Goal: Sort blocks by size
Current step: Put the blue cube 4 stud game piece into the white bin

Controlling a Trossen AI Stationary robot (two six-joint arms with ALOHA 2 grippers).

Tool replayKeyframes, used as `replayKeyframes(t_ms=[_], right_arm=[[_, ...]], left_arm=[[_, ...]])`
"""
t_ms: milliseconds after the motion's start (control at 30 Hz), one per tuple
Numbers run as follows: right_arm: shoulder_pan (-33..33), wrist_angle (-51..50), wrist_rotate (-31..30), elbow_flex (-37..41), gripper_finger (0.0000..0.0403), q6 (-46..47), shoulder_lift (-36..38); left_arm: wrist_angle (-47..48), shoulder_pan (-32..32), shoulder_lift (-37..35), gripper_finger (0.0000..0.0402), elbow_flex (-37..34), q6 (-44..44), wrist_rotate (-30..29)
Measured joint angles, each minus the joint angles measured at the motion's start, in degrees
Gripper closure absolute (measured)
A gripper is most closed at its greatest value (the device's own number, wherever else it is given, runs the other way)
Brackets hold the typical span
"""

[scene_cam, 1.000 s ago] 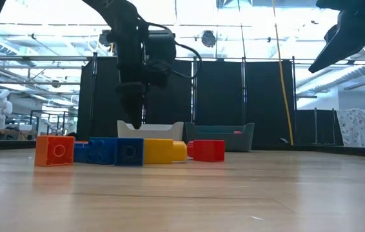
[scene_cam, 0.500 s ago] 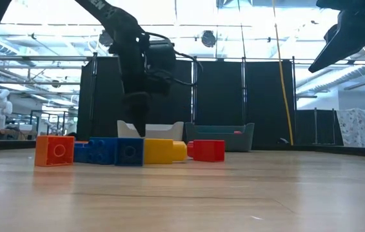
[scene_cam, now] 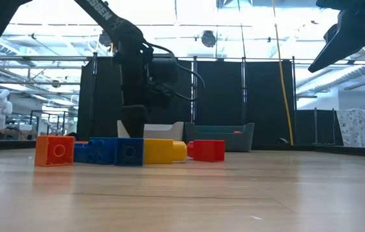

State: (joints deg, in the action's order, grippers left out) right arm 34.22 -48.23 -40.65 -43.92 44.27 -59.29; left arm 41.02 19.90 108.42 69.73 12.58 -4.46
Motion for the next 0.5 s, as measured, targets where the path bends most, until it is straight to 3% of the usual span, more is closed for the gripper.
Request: replayKeyframes(t_ms=[133, 500], right_arm=[[-0.01, 0.0, -0.01, 0.0, 0.0211, 0.0, 0.0], [0.01, -0.02, -0.08, 0.0, 0.0211, -0.07, 0.0]], left_arm=[[0.0, 0.13, 0.0, 0.0307, 0.02, -0.21, -0.31], [0.84, -0.51, -1.24, 0.0307, 0.3, -7.54, 4.46]])
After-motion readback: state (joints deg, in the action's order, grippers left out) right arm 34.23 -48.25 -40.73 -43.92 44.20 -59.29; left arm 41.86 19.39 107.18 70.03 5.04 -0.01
